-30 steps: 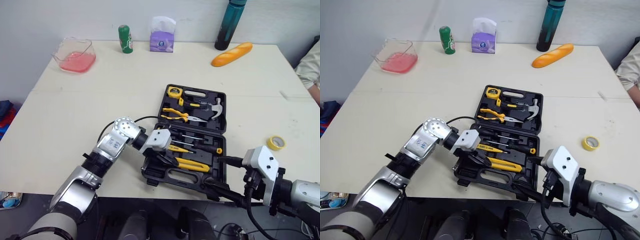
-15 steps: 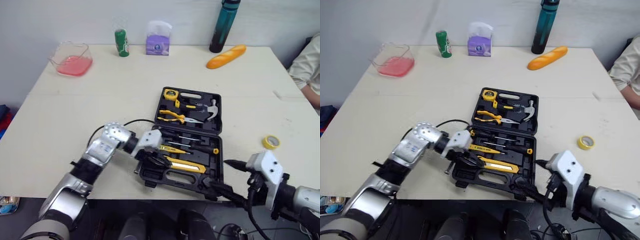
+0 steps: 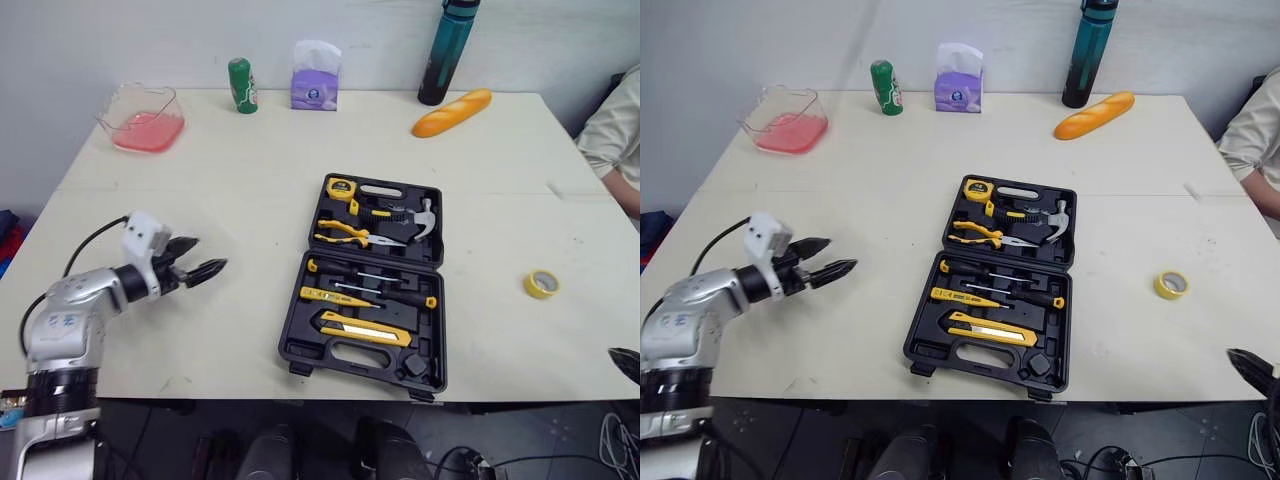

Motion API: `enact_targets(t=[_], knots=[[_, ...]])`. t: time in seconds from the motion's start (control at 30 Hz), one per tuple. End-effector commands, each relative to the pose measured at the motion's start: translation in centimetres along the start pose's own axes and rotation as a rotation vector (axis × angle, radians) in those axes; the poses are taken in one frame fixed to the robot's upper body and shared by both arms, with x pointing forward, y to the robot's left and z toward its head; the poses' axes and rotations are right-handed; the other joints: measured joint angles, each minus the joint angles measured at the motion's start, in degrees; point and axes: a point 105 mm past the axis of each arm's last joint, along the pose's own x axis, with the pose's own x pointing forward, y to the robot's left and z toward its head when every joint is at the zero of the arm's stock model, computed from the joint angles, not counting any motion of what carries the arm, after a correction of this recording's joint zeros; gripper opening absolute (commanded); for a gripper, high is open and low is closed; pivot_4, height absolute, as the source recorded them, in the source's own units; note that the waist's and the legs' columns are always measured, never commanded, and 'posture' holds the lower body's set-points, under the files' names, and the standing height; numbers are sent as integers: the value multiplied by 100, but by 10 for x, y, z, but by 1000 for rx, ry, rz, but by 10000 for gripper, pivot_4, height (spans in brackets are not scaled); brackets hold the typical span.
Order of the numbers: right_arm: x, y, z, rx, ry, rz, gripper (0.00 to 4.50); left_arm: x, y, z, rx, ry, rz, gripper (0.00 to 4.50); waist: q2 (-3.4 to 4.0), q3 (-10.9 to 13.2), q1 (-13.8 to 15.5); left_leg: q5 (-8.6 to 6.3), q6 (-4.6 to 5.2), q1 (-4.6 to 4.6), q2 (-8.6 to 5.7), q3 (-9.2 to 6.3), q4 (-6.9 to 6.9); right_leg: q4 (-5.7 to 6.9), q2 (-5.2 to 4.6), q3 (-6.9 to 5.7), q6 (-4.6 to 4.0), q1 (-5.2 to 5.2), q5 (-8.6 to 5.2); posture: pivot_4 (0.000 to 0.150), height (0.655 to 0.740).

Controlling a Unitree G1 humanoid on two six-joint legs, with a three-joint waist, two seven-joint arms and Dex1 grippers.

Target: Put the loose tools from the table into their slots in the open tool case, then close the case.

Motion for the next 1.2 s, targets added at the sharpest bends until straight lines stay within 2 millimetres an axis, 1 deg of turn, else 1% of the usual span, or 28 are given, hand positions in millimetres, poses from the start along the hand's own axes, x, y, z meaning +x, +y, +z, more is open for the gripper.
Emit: enact_targets(t=[0.03,0.1,0.13,0.23,0.3,0.33,0.4,0.43,0.47,0.53,0.6,0.7,0.77,0.93,1.1,1.2], knots=[[-5,-21,11,-49,-32,-46,45000,-11,10,17,9,-55,40,44519,0,1,6,0,0,0,0,0,1,-1,-3,0,0,0,0,1500,7327],[3,-21,20,-79,-49,-20,45000,-3,3,26,-2,-84,3,44519,6,4,24,0,0,4,-4,0,5,-16,-13,0,0,1,0,1500,7327],[9,-19,26,-103,-61,6,45000,4,-10,32,-5,-105,-63,44519,7,4,34,1,0,5,-7,0,5,-12,-18,1,0,1,0,1500,7327],[28,-5,43,-186,-65,103,45000,21,-56,47,47,-120,-291,44519,11,7,38,-10,-25,5,-9,0,10,-4,-26,0,1,1,1,1500,7327],[38,7,52,-237,-40,200,45000,27,-89,58,123,-127,-453,44519,24,14,32,-9,-27,3,-11,2,11,0,-26,-3,1,0,1,1500,7327],[42,14,55,-263,-19,258,45000,29,-105,66,174,-135,-530,44519,28,18,33,0,-12,2,-10,3,10,12,-22,-4,1,0,1,1500,7327],[51,24,64,-328,6,346,45000,31,-134,85,264,-160,-685,44519,27,22,32,14,-15,-2,-7,3,10,10,-4,-9,1,0,1,1500,7327],[55,26,67,-347,18,373,45000,30,-146,93,296,-172,-754,44519,27,25,30,17,-16,-3,-6,4,10,10,31,-10,1,0,1,1500,7327],[58,28,69,-358,37,405,45000,27,-159,100,330,-185,-828,44519,26,26,27,19,-15,-4,-6,6,11,8,35,-8,1,0,1,1500,7327],[64,33,71,-388,85,476,45000,26,-178,111,390,-207,-943,44519,29,27,23,20,-13,-3,-6,9,12,8,37,-5,1,1,1,1500,7327],[72,36,75,-428,129,523,45000,26,-192,120,441,-231,-1028,44519,34,30,8,22,-12,0,-5,12,15,8,41,-5,2,6,1,1500,7327],[89,37,83,-448,160,529,45000,30,-204,127,467,-263,-1089,44519,34,31,-70,26,-10,1,-5,12,20,8,41,-3,4,8,2,1500,7327],[106,38,83,-492,204,522,45000,35,-212,132,473,-292,-1116,44519,37,34,-100,28,-12,-1,-4,8,22,10,41,-4,4,8,2,1500,7327],[129,45,84,-527,267,540,45000,37,-220,134,476,-309,-1145,44519,40,38,-127,28,-18,-6,2,6,15,3,48,-10,1,2,1,1500,7327],[140,52,80,-546,320,569,45000,37,-221,132,469,-306,-1147,44519,47,43,-92,29,-16,-10,0,4,23,8,46,-12,1,1,1,1500,7327],[142,60,75,-543,348,606,45000,37,-222,133,459,-310,-1145,44519,48,43,-83,30,-15,-16,-4,-7,28,7,43,-15,3,2,2,1500,7327]])
